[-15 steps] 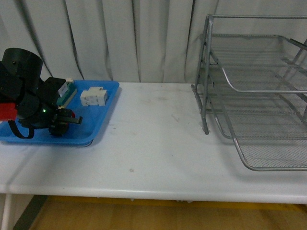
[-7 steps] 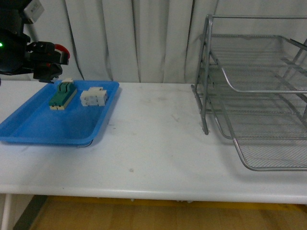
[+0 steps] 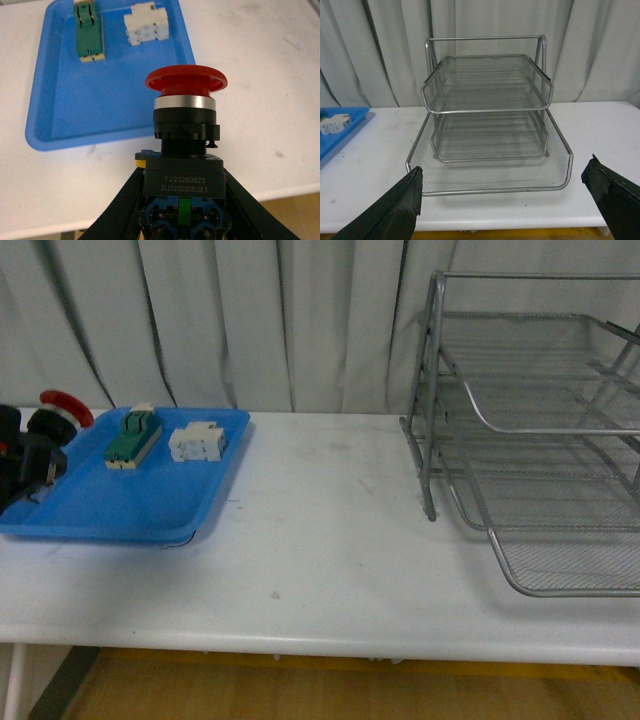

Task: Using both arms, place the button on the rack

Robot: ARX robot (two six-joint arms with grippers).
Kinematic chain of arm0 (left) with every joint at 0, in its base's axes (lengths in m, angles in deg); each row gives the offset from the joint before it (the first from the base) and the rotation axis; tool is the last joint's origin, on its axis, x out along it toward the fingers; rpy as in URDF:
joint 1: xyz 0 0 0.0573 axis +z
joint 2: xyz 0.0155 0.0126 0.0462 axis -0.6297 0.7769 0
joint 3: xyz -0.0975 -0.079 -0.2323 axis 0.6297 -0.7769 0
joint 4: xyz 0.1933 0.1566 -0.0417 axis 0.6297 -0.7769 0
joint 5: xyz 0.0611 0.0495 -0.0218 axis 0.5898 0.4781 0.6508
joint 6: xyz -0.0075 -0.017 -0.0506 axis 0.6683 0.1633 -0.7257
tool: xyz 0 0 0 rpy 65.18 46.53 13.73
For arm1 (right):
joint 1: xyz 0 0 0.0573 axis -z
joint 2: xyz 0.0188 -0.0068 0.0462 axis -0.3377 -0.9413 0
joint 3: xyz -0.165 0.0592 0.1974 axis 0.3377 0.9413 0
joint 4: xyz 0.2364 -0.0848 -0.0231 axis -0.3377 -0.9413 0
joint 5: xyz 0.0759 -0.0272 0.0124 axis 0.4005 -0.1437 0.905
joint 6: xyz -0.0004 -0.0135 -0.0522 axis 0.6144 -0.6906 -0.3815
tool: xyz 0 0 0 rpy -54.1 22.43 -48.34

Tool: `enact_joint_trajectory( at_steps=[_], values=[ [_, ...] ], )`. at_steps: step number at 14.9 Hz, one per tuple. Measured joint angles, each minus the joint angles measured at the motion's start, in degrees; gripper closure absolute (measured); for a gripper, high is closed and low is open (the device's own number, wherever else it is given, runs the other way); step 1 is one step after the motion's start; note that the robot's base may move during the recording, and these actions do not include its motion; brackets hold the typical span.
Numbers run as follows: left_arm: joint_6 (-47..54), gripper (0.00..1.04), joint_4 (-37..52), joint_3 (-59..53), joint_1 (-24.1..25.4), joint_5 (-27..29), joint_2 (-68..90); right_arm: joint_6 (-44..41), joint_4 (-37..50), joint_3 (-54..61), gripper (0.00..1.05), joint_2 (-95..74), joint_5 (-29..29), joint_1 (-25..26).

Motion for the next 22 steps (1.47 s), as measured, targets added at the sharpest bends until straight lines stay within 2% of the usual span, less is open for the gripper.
enact_joint_trajectory(
  at_steps=[5, 16, 22],
  values=[
    [-0.3, 0.69, 4.4, -7.5, -0.1, -1.1, -1.2, 0.0, 0.0, 0.0, 0.06, 0.0, 0.0, 0.0],
    [-0.4, 0.69, 6.7, -9.3, 0.9, -1.0, 0.0, 0.0, 0.0, 0.0, 0.06, 0.0, 0.0, 0.0],
    [-2.5, 0.69, 6.5, -8.2, -3.0, -0.4, -0.5, 0.0, -0.1, 0.0, 0.06, 0.0, 0.0, 0.0]
  ],
)
